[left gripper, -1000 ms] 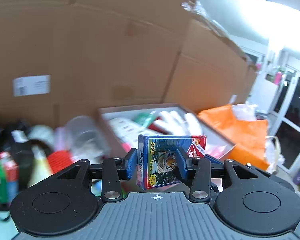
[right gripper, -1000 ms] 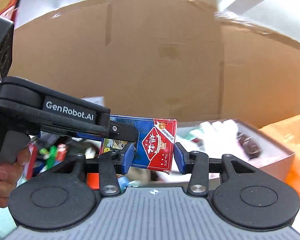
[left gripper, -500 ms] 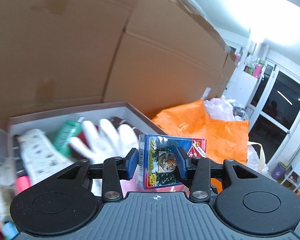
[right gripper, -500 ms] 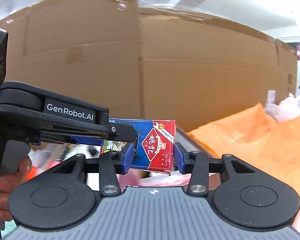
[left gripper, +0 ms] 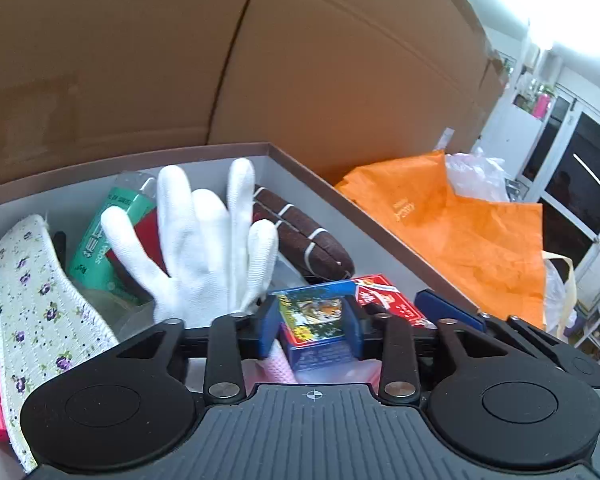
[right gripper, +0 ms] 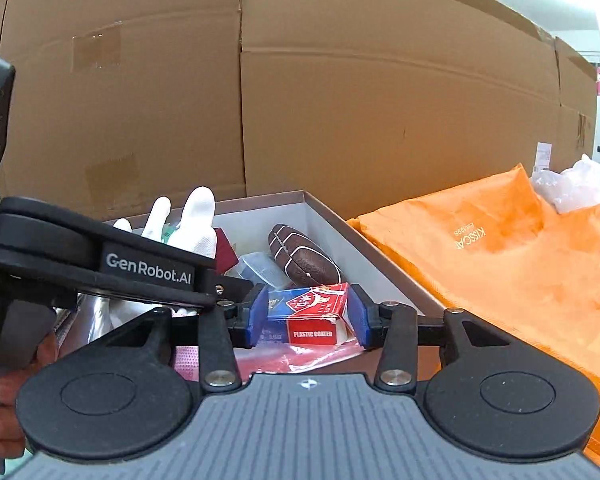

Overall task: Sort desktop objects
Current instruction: 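Carry both card boxes into the brown box and open both grippers, then withdraw both grippers from the brown box back toward the pile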

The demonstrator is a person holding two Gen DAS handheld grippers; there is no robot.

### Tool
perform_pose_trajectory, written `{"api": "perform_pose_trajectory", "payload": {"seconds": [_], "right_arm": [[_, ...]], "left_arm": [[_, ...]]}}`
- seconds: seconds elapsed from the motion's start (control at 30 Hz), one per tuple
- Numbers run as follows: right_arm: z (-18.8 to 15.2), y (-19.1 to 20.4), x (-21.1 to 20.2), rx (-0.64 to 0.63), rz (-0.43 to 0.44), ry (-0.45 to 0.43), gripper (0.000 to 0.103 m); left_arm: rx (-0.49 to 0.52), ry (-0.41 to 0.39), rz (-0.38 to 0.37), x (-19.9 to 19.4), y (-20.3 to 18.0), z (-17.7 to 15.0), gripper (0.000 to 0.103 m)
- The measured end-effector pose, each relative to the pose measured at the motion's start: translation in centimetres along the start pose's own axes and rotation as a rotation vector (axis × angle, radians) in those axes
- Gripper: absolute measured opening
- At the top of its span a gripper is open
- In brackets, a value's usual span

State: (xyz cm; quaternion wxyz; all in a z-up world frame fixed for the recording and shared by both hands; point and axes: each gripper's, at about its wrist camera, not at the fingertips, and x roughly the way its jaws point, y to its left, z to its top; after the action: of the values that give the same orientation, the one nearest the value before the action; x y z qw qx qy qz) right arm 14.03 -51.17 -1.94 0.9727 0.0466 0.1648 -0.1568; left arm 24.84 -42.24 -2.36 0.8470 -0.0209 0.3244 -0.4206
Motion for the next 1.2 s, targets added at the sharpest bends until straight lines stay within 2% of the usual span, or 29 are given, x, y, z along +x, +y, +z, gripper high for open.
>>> {"api": "perform_pose_trajectory", "payload": {"seconds": [0.1, 0.17, 0.23, 0.3, 0.37, 0.5, 0.67, 0.9, 1.2], "right_arm": [[0.1, 0.0, -0.8, -0.003, -0.026, -0.027, 0.068], [0.5, -0.2, -2.0, 0.003, -0.041, -0.065, 0.078], [0.8, -0.2, -3.7, 0.012, -0.051, -0.104, 0.089], [1.0, -0.2, -5.1, 0.019, -0.037, -0.121, 0.096], [1.0, 0.2, -6.4, 0.028, -0.004, -0.126, 0.101], [0.5, 1.9, -8.9, 0.016, 0.044, -0.116, 0.103], [-0.7, 3.8, -12.5, 0.021, 0.138, -0.077, 0.103], [-3.2, 6.0, -16.6, 0.097, 0.225, -0.010, 0.103], [-4.8, 10.5, -19.0, 0.086, 0.225, 0.080, 0.103]], "left_arm": [[-0.001, -0.026, 0.001, -1.3, 0.0, 0.1, 0.063], [-0.023, -0.060, 0.009, -2.7, 0.2, 0.0, 0.083], [-0.050, -0.104, 0.064, -4.1, 0.2, -0.1, 0.103], [-0.060, -0.169, 0.056, -6.1, 0.4, -0.5, 0.103], [-0.061, -0.190, 0.041, -8.0, 0.3, -0.9, 0.103], [-0.042, -0.248, 0.013, -12.2, 0.0, -2.6, 0.103], [0.052, -0.305, 0.025, -16.9, -0.9, -5.5, 0.103], [0.063, -0.332, 0.081, -22.4, -0.1, -10.3, 0.103], [0.018, -0.306, 0.177, -27.2, 2.6, -14.9, 0.103]]}}
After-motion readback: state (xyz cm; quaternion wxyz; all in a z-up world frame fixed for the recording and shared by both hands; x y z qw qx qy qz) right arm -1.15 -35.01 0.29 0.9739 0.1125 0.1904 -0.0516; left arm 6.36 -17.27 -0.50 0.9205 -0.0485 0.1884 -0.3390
